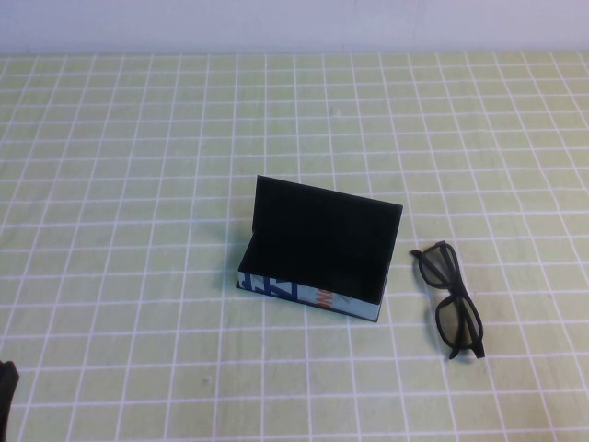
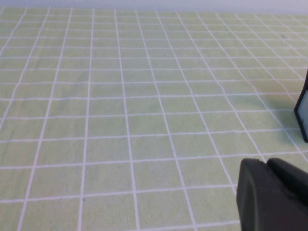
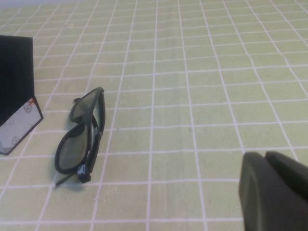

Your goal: Take glasses out of glasses case

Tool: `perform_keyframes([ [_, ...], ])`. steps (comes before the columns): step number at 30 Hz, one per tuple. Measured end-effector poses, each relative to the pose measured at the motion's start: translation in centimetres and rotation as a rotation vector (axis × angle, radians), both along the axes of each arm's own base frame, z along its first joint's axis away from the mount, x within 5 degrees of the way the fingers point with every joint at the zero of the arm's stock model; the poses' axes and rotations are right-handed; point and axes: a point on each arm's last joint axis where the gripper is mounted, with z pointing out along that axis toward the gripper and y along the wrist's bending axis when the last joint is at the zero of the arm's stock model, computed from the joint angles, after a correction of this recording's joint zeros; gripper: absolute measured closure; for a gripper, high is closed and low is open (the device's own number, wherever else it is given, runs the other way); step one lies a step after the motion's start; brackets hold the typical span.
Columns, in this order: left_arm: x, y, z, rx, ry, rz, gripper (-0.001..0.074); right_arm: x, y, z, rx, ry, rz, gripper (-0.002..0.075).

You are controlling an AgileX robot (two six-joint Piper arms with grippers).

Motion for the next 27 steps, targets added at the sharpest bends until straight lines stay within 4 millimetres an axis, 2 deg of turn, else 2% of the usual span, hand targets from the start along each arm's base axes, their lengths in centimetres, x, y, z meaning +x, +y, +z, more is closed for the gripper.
perform_keyframes([
  [25,0.01,0.06,-0.01,0.003,0.001,0.006,0.0739,0.00,0.01,0.00,0.002,0.000,0.000,0.0743],
  [27,0.08,0.04,0.45,0.032,-0.015,-0.002,0.0739,0.00,0.01,0.00,0.002,0.000,0.000,0.0743],
])
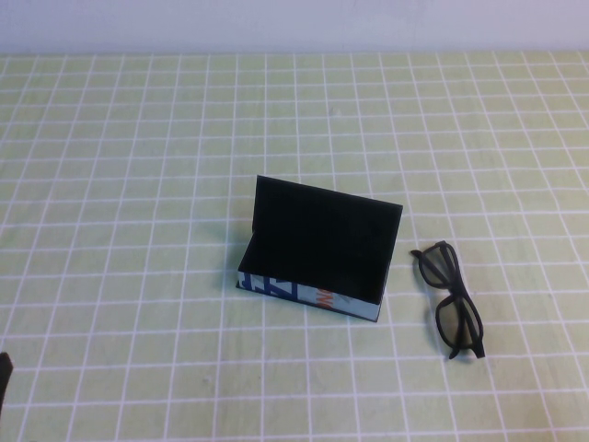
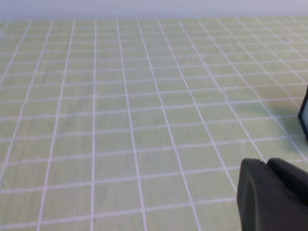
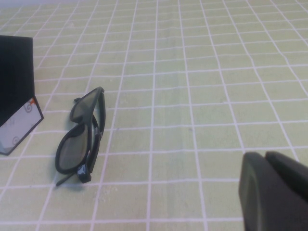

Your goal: Take glasses out of glasses case

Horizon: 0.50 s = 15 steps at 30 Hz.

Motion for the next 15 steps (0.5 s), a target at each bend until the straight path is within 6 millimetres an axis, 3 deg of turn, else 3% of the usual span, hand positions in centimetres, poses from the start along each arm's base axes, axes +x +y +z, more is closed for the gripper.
perform_keyframes([
  [5,0.3,0.4,2.5,0.038,-0.068,0.038,0.0739,0.0,0.0,0.0,0.000,0.000,0.000,0.0743],
  [15,-0.2,0.8,4.2,0.042,-0.239,0.083,0.0739,0.0,0.0,0.0,0.000,0.000,0.000,0.0743],
])
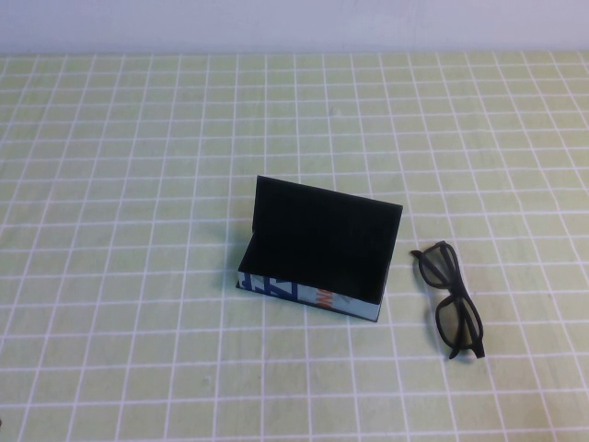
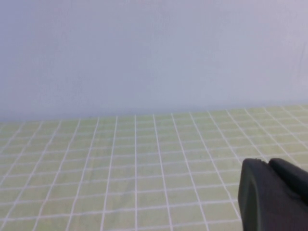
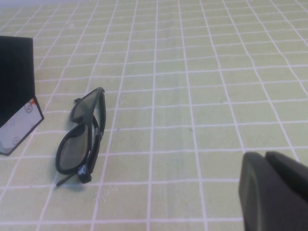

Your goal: Take glasses out of glasses case

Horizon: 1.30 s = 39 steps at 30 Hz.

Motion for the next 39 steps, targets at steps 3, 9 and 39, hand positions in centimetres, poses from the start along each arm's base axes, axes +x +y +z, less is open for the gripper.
perform_keyframes([
  [3,-0.6,0.0,0.1,0.005,-0.053,-0.002,0.0739,0.0,0.0,0.0,0.000,0.000,0.000,0.0743],
  [9,-1.3,0.3,-1.6,-0.036,-0.116,0.027,0.0739,0.0,0.0,0.0,0.000,0.000,0.000,0.0743],
  [39,-2.4,0.1,-5.7,0.013,0.291,-0.007,0.0739,0.0,0.0,0.0,0.009,0.001,0.001,0.0743],
])
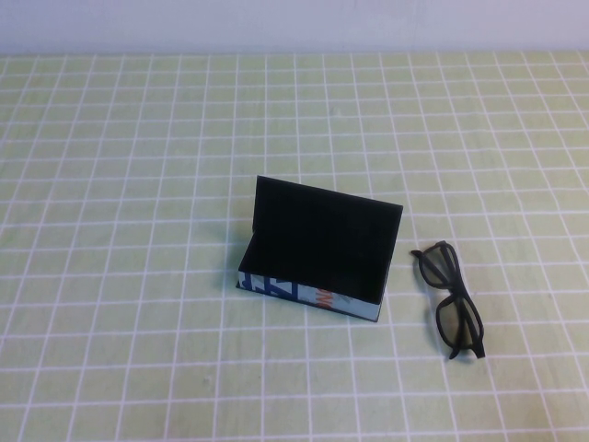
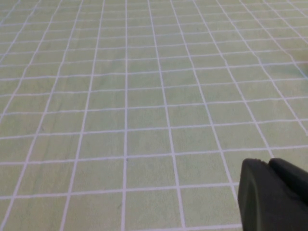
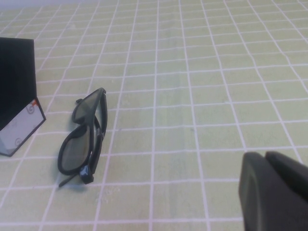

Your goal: Take glasses out of glasses case

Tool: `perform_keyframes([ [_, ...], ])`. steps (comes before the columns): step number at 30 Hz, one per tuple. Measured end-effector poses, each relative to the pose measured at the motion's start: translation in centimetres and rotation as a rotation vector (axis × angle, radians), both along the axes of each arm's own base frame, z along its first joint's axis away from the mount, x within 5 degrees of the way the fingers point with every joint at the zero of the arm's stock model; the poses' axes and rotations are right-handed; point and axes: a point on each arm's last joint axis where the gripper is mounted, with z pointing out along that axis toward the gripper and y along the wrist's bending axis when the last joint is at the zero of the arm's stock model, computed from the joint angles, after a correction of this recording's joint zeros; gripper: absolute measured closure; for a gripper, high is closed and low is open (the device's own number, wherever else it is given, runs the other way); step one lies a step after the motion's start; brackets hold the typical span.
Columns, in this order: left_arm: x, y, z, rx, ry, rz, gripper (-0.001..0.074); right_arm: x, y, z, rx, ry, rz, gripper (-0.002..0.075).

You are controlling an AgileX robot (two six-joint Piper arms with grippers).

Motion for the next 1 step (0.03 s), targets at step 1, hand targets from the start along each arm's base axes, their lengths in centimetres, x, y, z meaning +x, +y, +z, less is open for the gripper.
perform_keyframes([
  [1,0.01,-0.02,0.02,-0.021,-0.001,0.004,0.0739,0.00,0.00,0.00,0.000,0.000,0.000,0.0743],
])
